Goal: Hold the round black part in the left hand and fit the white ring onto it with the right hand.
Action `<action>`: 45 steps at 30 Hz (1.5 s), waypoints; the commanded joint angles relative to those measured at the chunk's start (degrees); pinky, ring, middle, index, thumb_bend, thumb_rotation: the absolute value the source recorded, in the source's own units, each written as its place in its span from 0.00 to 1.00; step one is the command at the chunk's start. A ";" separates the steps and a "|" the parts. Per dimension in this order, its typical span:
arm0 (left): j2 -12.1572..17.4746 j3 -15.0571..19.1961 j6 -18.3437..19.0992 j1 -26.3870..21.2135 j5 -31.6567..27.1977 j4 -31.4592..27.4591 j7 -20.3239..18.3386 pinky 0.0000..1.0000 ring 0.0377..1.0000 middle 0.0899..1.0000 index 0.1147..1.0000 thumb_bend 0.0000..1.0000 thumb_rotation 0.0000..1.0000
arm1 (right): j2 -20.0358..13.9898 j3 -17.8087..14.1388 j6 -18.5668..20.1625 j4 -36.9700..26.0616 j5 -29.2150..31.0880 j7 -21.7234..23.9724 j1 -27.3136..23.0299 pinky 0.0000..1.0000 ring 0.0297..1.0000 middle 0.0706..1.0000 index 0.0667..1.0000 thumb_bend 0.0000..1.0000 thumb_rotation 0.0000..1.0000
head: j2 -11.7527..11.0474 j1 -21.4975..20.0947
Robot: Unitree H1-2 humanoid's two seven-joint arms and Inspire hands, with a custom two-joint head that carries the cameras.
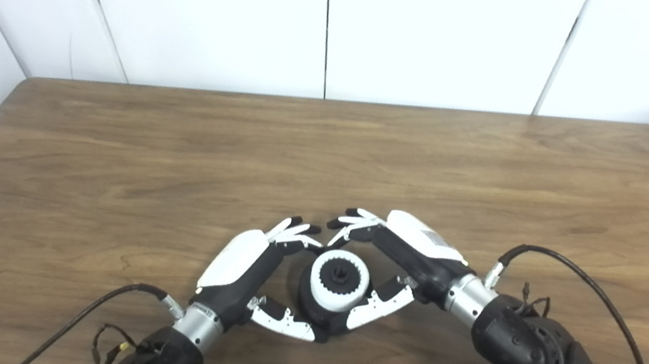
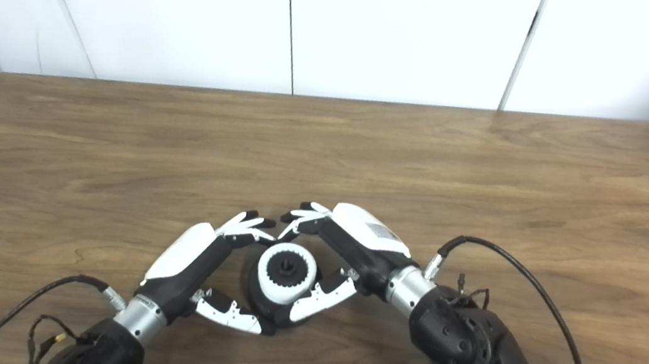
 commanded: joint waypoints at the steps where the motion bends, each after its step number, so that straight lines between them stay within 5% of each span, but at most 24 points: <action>1: 0.01 0.19 0.03 -1.44 0.56 -0.67 0.43 0.94 0.99 0.91 0.69 0.96 0.31 | 0.04 -0.55 -0.75 -0.60 0.01 0.00 -2.07 0.86 0.97 0.88 0.61 1.00 0.39 | 0.06 0.04; 8: -0.25 0.45 1.04 -1.72 -0.40 -1.09 -0.23 0.94 0.99 0.90 0.78 1.00 0.27 | 0.24 -2.30 -0.93 -0.31 1.74 0.19 -2.04 0.86 0.97 0.88 0.64 1.00 0.39 | 0.01 0.14; 14: 0.57 0.34 2.55 -2.11 -0.13 -2.44 -1.62 0.92 0.98 0.91 0.85 1.00 0.31 | 0.07 -5.13 -0.29 -1.31 4.47 0.26 -2.03 0.86 0.98 0.92 0.76 1.00 0.36 | -0.11 0.23; 25: 3.96 2.35 5.47 -3.32 -2.59 -4.79 -6.13 0.91 0.99 0.96 0.94 1.00 0.37 | -2.00 -10.10 -0.28 -1.01 7.47 -0.54 -2.18 0.90 1.00 0.94 0.81 1.00 0.41 | -0.70 -0.07; 30: 3.14 7.74 7.69 -1.97 -10.10 -6.62 -5.79 0.94 0.99 0.99 0.98 1.00 0.30 | -2.62 -13.26 0.28 -1.05 9.24 -1.77 -1.00 0.93 0.99 0.94 0.85 1.00 0.49 | -0.95 -0.43; 36: 0.25 15.92 5.83 0.37 -18.97 -6.30 -0.90 0.93 0.97 0.97 0.97 1.00 0.30 | -2.09 -17.61 0.76 0.02 10.85 -5.07 1.90 0.84 0.95 0.98 0.92 0.74 0.75 | -1.64 -1.34; 38: -2.56 20.22 3.52 1.03 -25.22 -4.56 1.86 0.84 0.93 0.96 0.95 1.00 0.29 | -1.06 -19.79 -0.13 1.32 12.65 -7.24 3.03 0.86 0.94 0.97 0.92 0.67 0.80 | -2.18 -1.97; 41: -5.42 24.74 -1.05 1.93 -27.62 -2.05 7.14 0.88 0.93 0.95 0.93 0.97 0.47 | 0.91 -23.25 -1.51 3.98 15.94 -10.90 4.67 0.90 0.95 0.97 0.96 0.59 0.89 | -2.40 -2.27; 43: -6.51 27.15 -3.38 1.91 -31.68 -0.55 8.07 0.97 0.97 0.98 0.95 0.78 0.63 | 3.01 -26.14 -2.53 5.76 19.83 -12.79 5.53 0.92 0.96 0.98 0.99 0.57 0.96 | -2.37 -2.44; 45: -6.64 28.70 -3.98 1.66 -35.45 0.38 7.86 0.99 0.99 0.99 0.98 0.69 0.80 | 5.06 -29.05 -3.81 7.55 24.62 -14.05 6.13 0.95 0.98 0.99 1.00 0.52 0.99 | -2.35 -2.53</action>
